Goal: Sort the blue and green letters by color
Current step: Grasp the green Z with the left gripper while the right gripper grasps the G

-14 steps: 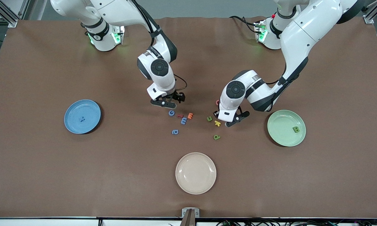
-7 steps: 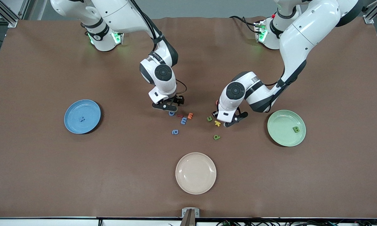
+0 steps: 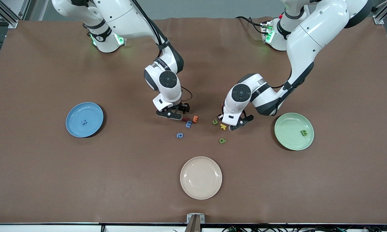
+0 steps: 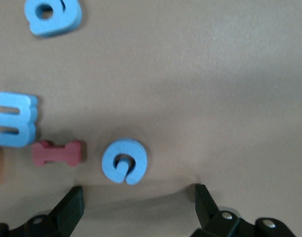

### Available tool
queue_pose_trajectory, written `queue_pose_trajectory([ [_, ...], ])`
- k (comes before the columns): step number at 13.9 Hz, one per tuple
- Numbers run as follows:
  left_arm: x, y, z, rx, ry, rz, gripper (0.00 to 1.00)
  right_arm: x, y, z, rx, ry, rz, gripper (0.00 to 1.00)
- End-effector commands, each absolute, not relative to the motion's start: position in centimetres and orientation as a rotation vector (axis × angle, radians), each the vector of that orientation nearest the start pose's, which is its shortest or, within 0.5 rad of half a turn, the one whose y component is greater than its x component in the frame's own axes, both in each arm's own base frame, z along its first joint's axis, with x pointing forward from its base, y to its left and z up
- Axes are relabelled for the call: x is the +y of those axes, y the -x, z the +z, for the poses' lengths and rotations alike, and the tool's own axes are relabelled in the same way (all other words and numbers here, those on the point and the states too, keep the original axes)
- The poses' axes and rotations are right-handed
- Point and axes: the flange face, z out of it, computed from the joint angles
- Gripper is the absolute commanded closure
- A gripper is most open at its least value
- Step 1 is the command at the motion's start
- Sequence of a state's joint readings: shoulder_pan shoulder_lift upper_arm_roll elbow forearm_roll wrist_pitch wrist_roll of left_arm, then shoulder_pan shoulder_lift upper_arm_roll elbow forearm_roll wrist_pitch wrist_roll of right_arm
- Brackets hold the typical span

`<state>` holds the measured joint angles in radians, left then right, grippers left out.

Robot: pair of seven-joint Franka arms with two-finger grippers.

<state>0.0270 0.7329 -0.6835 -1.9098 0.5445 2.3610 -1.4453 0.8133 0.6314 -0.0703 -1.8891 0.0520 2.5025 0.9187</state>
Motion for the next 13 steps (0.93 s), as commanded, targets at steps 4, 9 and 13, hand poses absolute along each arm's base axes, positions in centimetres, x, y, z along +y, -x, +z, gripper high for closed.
queue_pose_trajectory([
  [4, -34.3, -50.6, 20.3, -0.774, 2.957, 0.084, 1.00, 41.9, -49.1, 16.6, 0.315, 3.160, -0.072, 0.03],
  [9, -33.7, -51.4, 23.7, -0.778, 2.915, 0.021, 1.00, 41.0, -49.8, 16.6, 0.294, 3.176, -0.091, 0.08],
  [13, -32.7, -53.3, 26.0, -0.807, 2.893, -0.019, 1.00, 41.8, -49.0, 16.5, 0.343, 3.161, -0.082, 0.09],
])
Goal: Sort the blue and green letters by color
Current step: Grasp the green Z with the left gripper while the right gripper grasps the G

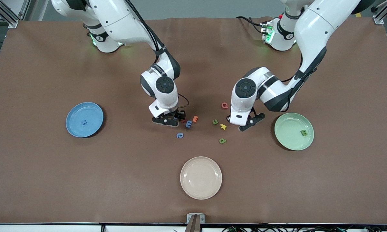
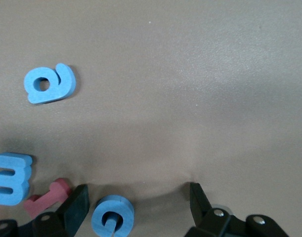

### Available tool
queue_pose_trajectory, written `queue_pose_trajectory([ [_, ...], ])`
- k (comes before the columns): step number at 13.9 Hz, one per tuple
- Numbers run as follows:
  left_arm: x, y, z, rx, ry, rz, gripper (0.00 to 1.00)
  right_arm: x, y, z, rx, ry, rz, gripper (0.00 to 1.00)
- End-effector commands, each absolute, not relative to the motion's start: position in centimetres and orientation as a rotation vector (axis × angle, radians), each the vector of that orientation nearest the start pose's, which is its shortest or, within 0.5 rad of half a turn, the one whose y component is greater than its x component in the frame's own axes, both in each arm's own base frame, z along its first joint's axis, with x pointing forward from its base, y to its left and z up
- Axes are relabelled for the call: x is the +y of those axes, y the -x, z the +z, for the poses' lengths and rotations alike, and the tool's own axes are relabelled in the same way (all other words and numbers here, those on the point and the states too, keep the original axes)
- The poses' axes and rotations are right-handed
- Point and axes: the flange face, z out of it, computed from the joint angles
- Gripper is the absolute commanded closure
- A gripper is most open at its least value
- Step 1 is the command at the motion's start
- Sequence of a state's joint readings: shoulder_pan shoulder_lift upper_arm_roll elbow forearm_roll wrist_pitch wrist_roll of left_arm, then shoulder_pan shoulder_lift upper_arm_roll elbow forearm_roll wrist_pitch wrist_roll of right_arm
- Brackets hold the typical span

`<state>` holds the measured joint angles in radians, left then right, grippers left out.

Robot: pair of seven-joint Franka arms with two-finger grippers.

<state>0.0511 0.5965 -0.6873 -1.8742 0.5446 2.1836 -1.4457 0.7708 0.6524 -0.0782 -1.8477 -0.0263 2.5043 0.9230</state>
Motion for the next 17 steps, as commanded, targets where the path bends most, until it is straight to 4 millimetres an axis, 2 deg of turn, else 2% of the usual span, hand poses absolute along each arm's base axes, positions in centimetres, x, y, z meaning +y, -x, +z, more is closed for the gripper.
queue_pose_trajectory([
  [1, -32.4, -53.8, 26.4, -0.798, 2.893, -0.025, 1.00, 42.0, -48.9, 16.5, 0.367, 3.158, -0.083, 0.09],
  [4, -29.0, -56.0, 27.7, -0.756, 2.898, -0.032, 1.00, 42.4, -48.4, 16.5, 0.366, 3.161, -0.077, 0.09],
  [7, -25.2, -57.8, 28.0, -0.702, 2.908, -0.022, 1.00, 42.4, -48.2, 16.5, 0.389, 3.166, -0.067, 0.09],
  [9, -22.6, -58.8, 28.3, -0.655, 2.918, -0.018, 1.00, 42.5, -48.1, 16.5, 0.390, 3.166, -0.067, 0.13],
  [11, -20.7, -59.6, 28.8, -0.608, 2.929, -0.020, 1.00, 42.5, -48.1, 16.5, 0.387, 3.165, -0.069, 0.26],
  [15, -15.3, -62.2, 30.4, -0.510, 2.951, -0.028, 1.00, 42.5, -48.1, 16.5, 0.389, 3.165, -0.069, 0.69],
  [17, -13.2, -63.3, 30.3, -0.499, 2.963, -0.018, 1.00, 42.5, -48.1, 16.5, 0.392, 3.165, -0.067, 0.84],
])
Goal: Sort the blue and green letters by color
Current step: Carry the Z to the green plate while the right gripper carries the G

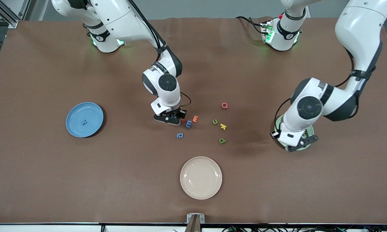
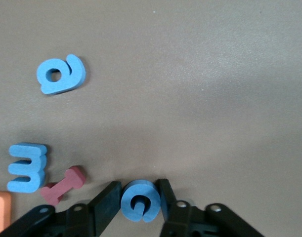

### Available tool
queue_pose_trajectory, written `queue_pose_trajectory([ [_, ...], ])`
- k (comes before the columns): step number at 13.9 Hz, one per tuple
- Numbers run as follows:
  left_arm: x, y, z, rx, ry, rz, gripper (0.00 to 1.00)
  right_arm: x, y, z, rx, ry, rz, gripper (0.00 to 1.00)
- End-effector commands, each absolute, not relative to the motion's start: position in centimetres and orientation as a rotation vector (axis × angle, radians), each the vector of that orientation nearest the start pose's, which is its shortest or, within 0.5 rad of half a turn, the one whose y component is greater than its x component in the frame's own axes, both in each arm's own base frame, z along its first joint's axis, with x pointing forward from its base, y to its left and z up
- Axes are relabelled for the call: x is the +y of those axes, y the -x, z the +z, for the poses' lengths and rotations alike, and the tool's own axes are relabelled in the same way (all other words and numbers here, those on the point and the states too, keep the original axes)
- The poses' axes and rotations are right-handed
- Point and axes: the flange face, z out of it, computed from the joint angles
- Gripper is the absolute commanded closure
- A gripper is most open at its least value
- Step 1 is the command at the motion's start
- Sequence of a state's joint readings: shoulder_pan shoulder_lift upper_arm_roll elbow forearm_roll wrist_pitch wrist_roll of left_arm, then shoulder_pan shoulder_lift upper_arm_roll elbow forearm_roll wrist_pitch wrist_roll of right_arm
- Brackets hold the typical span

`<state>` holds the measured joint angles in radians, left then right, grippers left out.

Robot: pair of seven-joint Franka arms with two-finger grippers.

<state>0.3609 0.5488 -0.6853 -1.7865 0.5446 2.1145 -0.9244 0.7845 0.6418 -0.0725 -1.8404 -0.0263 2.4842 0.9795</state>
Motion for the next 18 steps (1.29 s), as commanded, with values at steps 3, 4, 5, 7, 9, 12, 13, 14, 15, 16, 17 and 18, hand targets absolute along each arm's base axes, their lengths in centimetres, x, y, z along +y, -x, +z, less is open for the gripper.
queue_pose_trajectory([
  [3, -11.1, -63.7, 29.5, -0.495, 2.963, 0.005, 1.00, 42.4, -48.2, 16.6, 0.397, 3.164, -0.069, 1.00],
  [4, -10.1, -63.9, 29.3, -0.477, 2.968, 0.016, 1.00, 42.2, -48.3, 16.7, 0.390, 3.167, -0.065, 1.00],
  [5, -9.2, -64.3, 29.0, -0.455, 2.974, 0.021, 1.00, 42.1, -48.5, 17.1, 0.377, 3.171, -0.061, 1.00],
  [7, -6.5, -64.9, 27.9, -0.431, 2.989, 0.034, 1.00, 40.8, -49.2, 17.8, 0.348, 3.216, -0.015, 1.00],
  [9, -5.7, -65.3, 27.5, -0.397, 3.008, 0.035, 1.00, 38.1, -50.8, 20.2, 0.298, 3.241, 0.034, 1.00],
  [12, -3.7, -65.7, 26.5, -0.391, 3.024, 0.050, 1.00, 32.5, -53.1, 23.7, 0.168, 3.272, 0.131, 1.00],
  [13, -2.7, -65.8, 26.4, -0.367, 3.033, 0.045, 1.00, 30.5, -53.5, 24.6, 0.112, 3.269, 0.146, 1.00],
  [14, -1.3, -65.8, 26.3, -0.354, 3.041, 0.049, 1.00, 27.8, -53.9, 25.4, 0.041, 3.262, 0.161, 1.00],
  [15, -0.8, -65.8, 26.2, -0.339, 3.042, 0.052, 1.00, 25.0, -54.2, 25.9, -0.013, 3.254, 0.179, 1.00],
  [16, -0.6, -65.7, 26.2, -0.303, 3.045, 0.056, 1.00, 22.0, -54.5, 26.7, -0.087, 3.242, 0.191, 1.00],
  [17, -0.3, -65.6, 26.2, -0.297, 3.044, 0.064, 1.00, 18.7, -54.8, 27.1, -0.128, 3.230, 0.205, 1.00],
  [18, 1.0, -65.4, 25.6, -0.313, 3.043, 0.080, 1.00, 15.5, -54.8, 27.4, -0.183, 3.216, 0.225, 1.00],
])
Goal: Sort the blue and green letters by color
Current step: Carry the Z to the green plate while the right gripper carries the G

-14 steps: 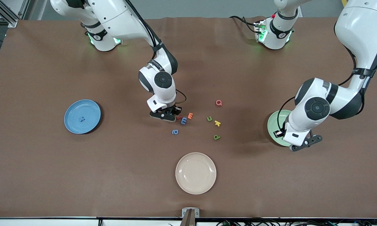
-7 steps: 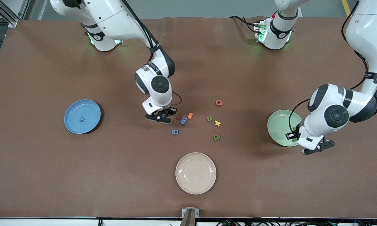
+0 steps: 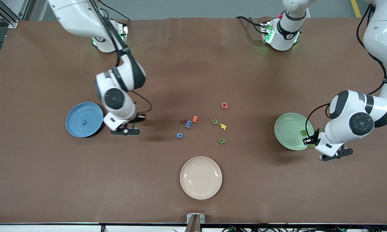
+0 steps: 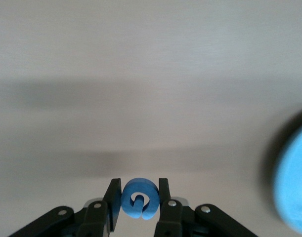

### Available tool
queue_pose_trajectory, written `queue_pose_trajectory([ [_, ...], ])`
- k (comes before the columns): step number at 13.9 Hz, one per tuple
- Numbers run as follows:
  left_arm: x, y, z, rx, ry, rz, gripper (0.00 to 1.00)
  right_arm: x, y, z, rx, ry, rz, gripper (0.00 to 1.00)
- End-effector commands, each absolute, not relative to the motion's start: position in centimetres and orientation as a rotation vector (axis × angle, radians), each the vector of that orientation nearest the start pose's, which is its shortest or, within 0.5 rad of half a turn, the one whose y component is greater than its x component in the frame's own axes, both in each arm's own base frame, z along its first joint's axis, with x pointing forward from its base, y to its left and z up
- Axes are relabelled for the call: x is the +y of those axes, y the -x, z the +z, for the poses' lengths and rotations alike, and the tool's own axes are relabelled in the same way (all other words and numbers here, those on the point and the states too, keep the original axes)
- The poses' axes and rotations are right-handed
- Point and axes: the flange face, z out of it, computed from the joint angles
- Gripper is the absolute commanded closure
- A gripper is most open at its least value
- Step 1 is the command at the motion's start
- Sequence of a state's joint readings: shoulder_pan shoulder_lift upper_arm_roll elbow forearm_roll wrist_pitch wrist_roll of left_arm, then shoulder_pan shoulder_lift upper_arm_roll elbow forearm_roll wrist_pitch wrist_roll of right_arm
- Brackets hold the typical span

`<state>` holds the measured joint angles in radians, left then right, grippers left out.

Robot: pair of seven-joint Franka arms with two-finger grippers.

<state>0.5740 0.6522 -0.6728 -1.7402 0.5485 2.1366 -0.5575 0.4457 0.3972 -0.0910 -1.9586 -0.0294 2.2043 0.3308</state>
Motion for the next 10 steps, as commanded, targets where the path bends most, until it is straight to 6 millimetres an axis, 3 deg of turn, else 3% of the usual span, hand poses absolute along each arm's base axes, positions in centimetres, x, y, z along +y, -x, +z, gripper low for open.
queue_pose_trajectory([
  [1, 1.5, -65.2, 25.2, -0.307, 3.049, 0.089, 1.00, 13.0, -54.8, 27.6, -0.239, 3.202, 0.235, 1.00],
  [4, 2.9, -65.1, 23.9, -0.266, 3.069, 0.118, 1.00, 6.2, -54.1, 27.5, -0.318, 3.165, 0.273, 1.00],
  [8, 3.3, -64.9, 23.6, -0.220, 3.080, 0.122, 1.00, 1.5, -53.7, 27.0, -0.365, 3.138, 0.298, 0.96],
  [9, 3.2, -64.8, 23.6, -0.217, 3.079, 0.123, 1.00, 0.6, -53.7, 26.9, -0.366, 3.130, 0.302, 0.57],
  [10, 3.1, -64.8, 23.4, -0.216, 3.081, 0.129, 1.00, 0.1, -53.7, 26.9, -0.364, 3.127, 0.302, 0.30],
])
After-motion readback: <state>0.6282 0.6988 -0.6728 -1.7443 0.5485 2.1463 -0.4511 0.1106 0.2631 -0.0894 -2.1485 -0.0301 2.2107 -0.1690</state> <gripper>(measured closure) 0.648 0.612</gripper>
